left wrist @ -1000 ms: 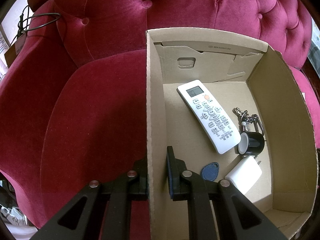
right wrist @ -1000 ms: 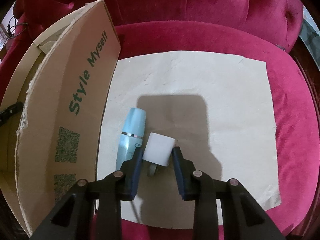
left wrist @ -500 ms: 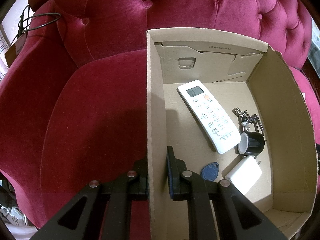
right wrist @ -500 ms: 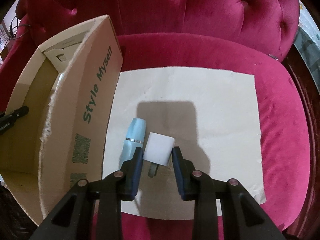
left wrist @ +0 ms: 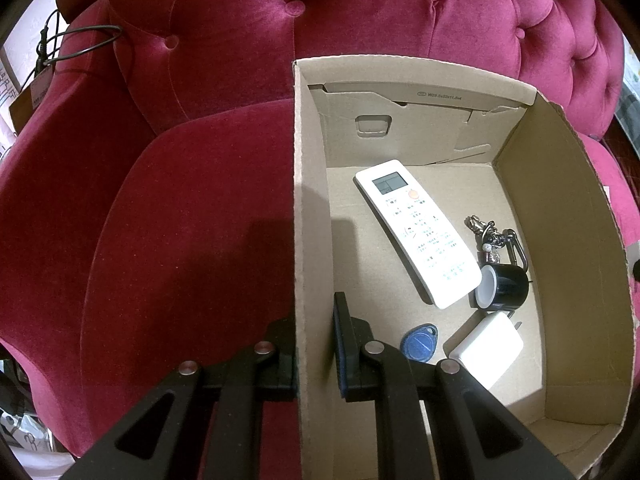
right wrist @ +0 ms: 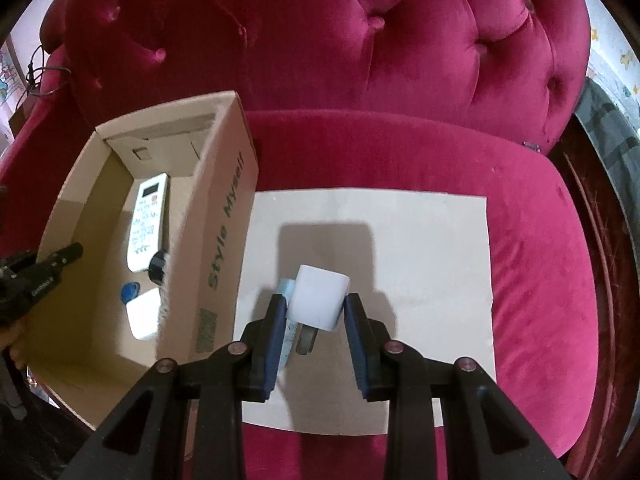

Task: Organize rigid objects
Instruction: 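Carry the white charger with the right gripper over the box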

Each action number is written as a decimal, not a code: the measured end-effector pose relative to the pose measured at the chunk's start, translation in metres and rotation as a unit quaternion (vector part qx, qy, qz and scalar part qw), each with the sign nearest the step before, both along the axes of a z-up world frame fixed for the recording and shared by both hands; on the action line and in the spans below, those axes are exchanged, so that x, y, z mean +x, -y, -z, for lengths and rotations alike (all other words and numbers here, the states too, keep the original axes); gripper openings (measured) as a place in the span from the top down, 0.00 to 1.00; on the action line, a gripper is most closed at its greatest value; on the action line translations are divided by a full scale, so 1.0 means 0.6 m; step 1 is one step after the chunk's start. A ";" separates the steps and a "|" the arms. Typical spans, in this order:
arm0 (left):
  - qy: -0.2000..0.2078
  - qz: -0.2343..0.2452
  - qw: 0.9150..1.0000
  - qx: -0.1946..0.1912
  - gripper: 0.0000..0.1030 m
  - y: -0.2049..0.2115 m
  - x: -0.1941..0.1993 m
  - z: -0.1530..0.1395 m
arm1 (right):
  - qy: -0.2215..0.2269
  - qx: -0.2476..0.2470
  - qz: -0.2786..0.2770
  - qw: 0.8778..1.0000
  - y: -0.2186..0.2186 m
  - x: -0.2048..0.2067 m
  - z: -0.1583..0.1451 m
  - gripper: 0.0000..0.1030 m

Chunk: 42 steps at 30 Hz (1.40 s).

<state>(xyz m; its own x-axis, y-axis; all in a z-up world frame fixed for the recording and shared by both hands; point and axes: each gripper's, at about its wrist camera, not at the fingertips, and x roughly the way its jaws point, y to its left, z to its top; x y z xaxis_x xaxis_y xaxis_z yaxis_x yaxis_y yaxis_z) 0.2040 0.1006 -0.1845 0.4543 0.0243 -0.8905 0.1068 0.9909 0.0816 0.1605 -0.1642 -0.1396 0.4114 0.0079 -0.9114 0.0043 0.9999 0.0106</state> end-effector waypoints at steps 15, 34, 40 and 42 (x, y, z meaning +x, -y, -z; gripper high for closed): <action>0.000 0.000 1.000 0.000 0.87 0.000 0.000 0.000 | 0.034 -0.011 -0.017 0.999 -0.044 0.019 -0.069 0.70; 0.000 0.000 1.000 -0.001 0.87 -0.001 0.001 0.000 | 0.057 0.005 -0.065 0.996 -0.134 0.039 -0.103 0.70; 0.000 0.000 1.000 0.001 0.87 0.001 0.000 -0.001 | 0.055 0.014 -0.081 0.995 -0.163 0.046 -0.093 0.70; -0.001 0.000 1.000 0.000 0.87 0.000 0.001 0.000 | 0.053 0.015 -0.087 0.995 -0.174 0.049 -0.088 0.70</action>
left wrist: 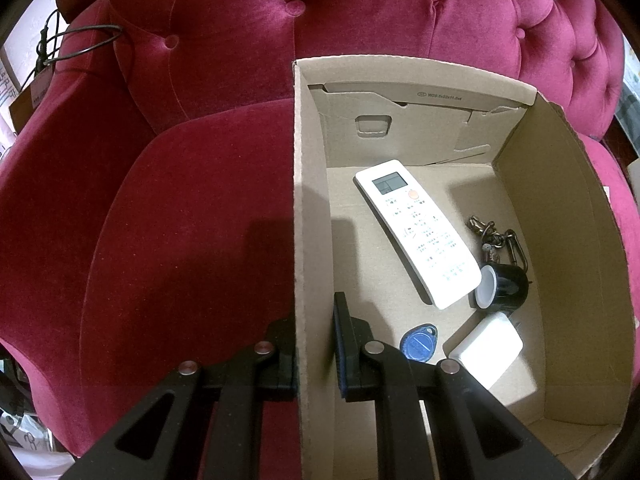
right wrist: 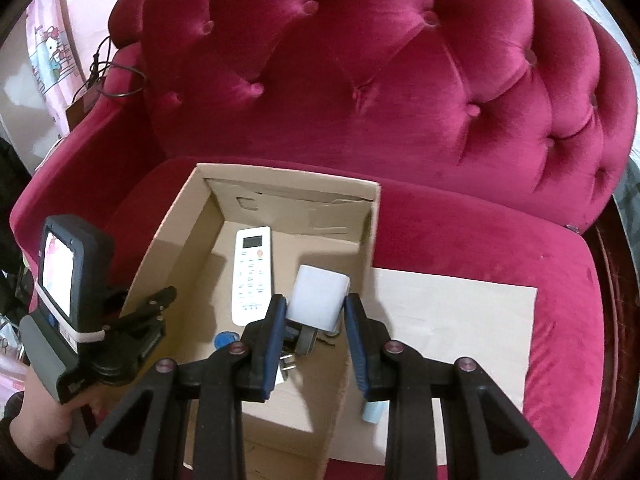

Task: Organize rigid objects
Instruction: 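Carry the white charger with the right gripper over the box, then lower the white charger beside the black puck and open the right gripper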

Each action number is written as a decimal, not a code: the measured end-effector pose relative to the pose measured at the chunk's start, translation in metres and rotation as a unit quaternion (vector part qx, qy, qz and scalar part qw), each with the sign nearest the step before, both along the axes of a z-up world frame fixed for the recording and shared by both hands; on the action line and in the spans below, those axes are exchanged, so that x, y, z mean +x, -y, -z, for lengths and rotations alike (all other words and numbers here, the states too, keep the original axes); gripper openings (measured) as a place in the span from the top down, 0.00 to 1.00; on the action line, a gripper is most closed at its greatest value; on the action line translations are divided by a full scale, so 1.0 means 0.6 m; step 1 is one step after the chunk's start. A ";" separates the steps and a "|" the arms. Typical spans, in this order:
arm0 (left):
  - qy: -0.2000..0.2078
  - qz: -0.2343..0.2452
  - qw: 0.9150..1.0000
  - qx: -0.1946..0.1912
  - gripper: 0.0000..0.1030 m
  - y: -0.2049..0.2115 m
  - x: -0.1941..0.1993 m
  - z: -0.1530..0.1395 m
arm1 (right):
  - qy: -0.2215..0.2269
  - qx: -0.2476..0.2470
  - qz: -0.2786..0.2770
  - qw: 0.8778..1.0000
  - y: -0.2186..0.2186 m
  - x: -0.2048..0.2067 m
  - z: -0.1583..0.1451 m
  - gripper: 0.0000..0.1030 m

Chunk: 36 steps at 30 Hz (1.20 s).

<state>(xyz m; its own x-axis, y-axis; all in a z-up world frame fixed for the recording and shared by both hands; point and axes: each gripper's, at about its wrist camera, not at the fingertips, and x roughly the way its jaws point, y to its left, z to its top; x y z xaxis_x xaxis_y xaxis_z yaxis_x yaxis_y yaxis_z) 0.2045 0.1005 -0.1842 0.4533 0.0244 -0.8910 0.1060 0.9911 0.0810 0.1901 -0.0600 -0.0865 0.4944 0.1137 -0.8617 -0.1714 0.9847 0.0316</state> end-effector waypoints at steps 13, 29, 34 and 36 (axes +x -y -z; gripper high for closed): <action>-0.001 -0.001 1.000 -0.005 0.87 -0.004 -0.001 -0.001 | -0.031 -0.002 -0.032 0.999 -0.055 0.017 0.055 0.70; -0.002 0.001 1.000 -0.007 0.86 -0.006 0.000 -0.001 | -0.079 0.000 -0.044 0.996 -0.090 0.024 0.140 0.70; -0.002 0.001 1.000 -0.007 0.86 -0.006 0.000 -0.002 | -0.090 0.007 -0.049 0.995 -0.092 0.025 0.152 0.70; -0.002 0.001 1.000 -0.007 0.86 -0.006 0.000 -0.001 | -0.101 0.007 -0.051 0.994 -0.093 0.025 0.154 0.70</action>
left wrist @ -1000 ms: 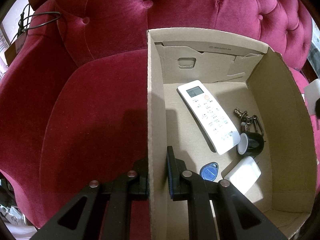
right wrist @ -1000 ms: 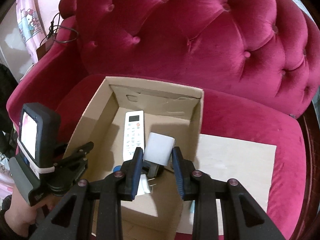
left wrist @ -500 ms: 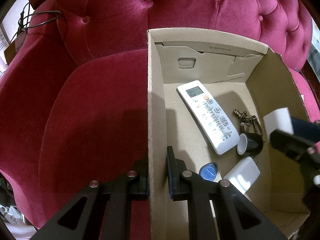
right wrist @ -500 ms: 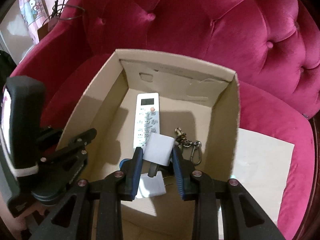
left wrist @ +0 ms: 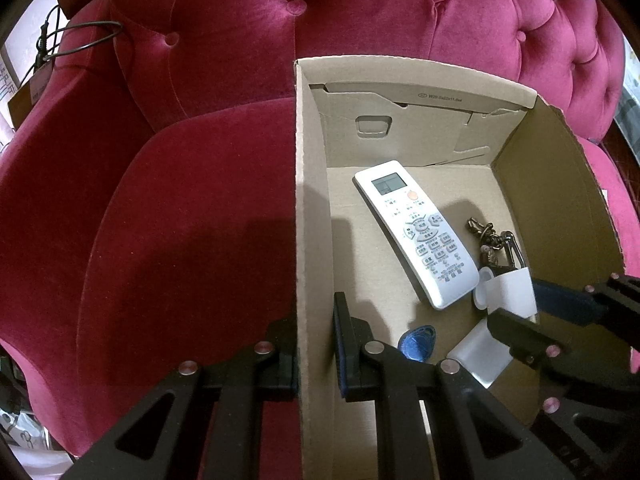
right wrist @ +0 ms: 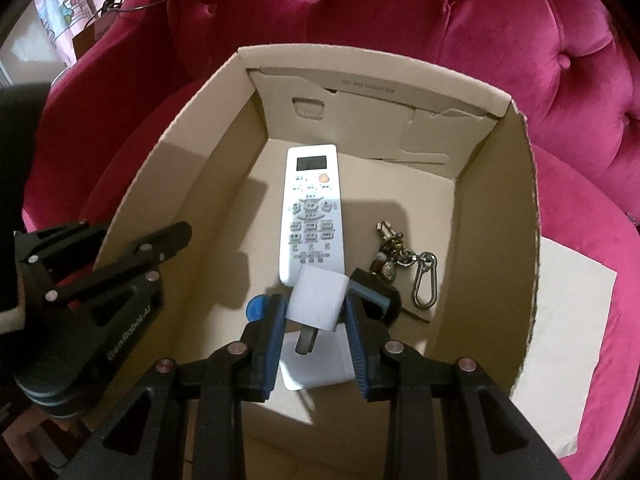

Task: Organize rigid objects
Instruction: 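Lower the white charger beside the black puck and open the right gripper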

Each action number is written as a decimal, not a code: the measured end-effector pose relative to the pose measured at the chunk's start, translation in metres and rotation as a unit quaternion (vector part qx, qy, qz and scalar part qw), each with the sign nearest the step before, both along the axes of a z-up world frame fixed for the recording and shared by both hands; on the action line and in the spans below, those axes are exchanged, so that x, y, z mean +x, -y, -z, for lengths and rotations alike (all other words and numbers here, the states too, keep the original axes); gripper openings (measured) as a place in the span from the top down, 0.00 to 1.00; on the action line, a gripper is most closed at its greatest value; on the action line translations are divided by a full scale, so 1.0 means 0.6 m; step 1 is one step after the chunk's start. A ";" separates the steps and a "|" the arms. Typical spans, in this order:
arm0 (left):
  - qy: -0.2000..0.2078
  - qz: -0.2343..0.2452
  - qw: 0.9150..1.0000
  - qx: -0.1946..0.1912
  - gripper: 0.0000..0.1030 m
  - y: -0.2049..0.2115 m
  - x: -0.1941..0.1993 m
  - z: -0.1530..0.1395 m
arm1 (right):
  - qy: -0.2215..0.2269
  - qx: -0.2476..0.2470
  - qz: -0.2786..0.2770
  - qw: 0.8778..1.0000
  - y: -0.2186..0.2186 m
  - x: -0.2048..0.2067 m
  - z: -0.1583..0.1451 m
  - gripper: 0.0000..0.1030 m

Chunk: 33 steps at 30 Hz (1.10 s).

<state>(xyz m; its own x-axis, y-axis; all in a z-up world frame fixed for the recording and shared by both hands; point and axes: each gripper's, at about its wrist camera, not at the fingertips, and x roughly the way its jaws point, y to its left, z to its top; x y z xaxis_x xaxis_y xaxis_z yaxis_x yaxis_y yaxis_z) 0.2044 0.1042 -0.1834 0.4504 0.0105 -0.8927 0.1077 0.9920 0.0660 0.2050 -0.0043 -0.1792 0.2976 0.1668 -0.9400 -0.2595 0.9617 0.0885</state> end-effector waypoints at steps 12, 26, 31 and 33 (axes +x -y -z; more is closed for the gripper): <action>0.000 0.001 1.000 0.001 0.86 -0.001 0.001 0.000 | -0.007 0.006 0.005 1.000 -0.002 -0.005 0.008 0.69; 0.000 0.002 1.000 0.002 0.86 0.001 -0.001 -0.001 | 0.013 0.010 0.000 1.000 0.002 -0.001 -0.022 0.67; 0.000 0.002 1.000 0.002 0.86 0.001 -0.001 -0.001 | 0.025 0.013 0.005 1.000 0.009 -0.001 -0.040 0.67; 0.000 0.002 1.000 0.002 0.86 0.001 -0.001 -0.001 | 0.033 0.016 0.009 0.999 0.014 -0.003 -0.048 0.67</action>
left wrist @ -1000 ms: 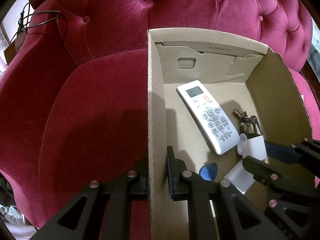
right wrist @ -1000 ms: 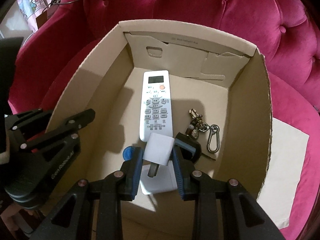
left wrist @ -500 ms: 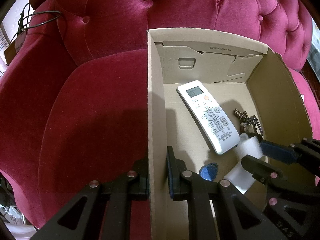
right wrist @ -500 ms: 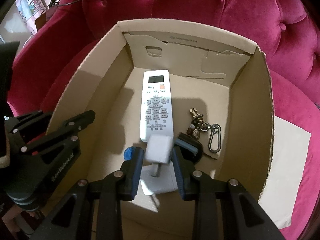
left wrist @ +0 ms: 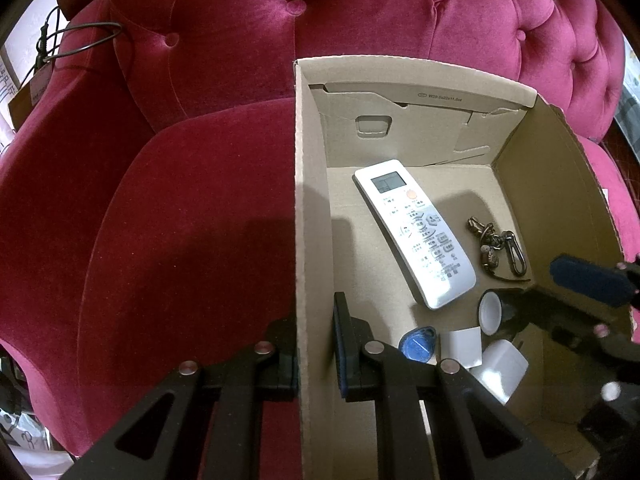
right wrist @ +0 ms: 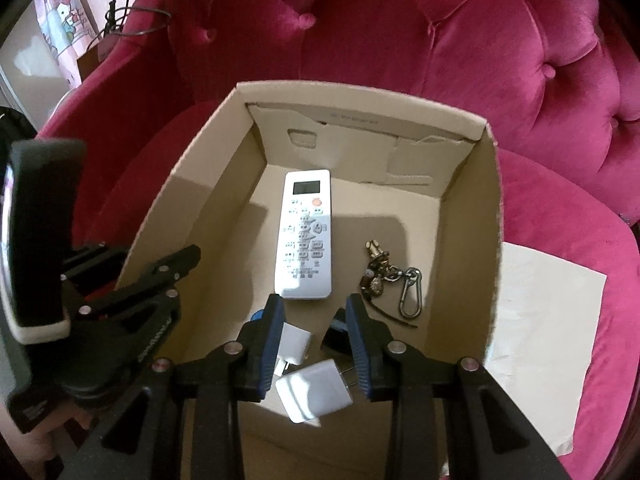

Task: Organize rigid objects
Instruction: 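Lower the white charger beside the black puck and open the right gripper, then move the right gripper back over the light-blue bottle on the paper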

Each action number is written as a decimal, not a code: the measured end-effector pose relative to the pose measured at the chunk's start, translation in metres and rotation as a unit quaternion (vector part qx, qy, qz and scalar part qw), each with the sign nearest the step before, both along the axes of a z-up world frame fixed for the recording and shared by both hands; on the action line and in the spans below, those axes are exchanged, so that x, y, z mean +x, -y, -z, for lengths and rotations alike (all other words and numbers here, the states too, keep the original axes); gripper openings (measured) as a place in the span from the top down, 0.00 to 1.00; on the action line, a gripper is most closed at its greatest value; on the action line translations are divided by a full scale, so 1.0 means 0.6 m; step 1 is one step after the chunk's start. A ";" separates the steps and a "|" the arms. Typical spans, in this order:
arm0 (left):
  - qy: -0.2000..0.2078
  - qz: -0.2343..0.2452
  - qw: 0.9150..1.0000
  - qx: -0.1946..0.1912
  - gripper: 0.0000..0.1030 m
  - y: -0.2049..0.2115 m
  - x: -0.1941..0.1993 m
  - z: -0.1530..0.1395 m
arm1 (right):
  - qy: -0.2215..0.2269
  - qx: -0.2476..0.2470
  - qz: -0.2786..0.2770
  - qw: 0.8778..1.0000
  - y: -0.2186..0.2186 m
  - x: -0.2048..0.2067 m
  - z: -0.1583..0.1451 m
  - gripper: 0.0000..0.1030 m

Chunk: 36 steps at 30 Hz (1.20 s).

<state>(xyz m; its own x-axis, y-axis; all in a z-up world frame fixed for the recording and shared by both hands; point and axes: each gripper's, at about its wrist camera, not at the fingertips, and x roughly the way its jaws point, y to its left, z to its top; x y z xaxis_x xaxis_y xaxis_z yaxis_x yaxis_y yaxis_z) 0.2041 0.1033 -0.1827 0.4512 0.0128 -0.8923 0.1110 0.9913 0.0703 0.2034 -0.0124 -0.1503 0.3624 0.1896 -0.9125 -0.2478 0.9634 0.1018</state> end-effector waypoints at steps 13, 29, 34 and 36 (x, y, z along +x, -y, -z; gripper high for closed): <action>0.001 0.001 1.000 0.004 0.87 0.002 0.000 0.001 | 0.033 -0.003 0.020 0.999 0.044 -0.015 -0.044 0.63; 0.001 0.002 1.000 0.009 0.87 0.005 -0.001 -0.001 | 0.059 -0.021 0.060 0.996 0.141 -0.035 -0.080 0.47; 0.001 0.002 1.000 0.009 0.87 0.006 0.000 0.000 | 0.057 -0.025 0.073 0.995 0.173 -0.042 -0.073 0.29; 0.001 0.002 1.000 0.009 0.87 0.006 0.000 0.000 | 0.053 -0.024 0.080 0.995 0.186 -0.045 -0.068 0.25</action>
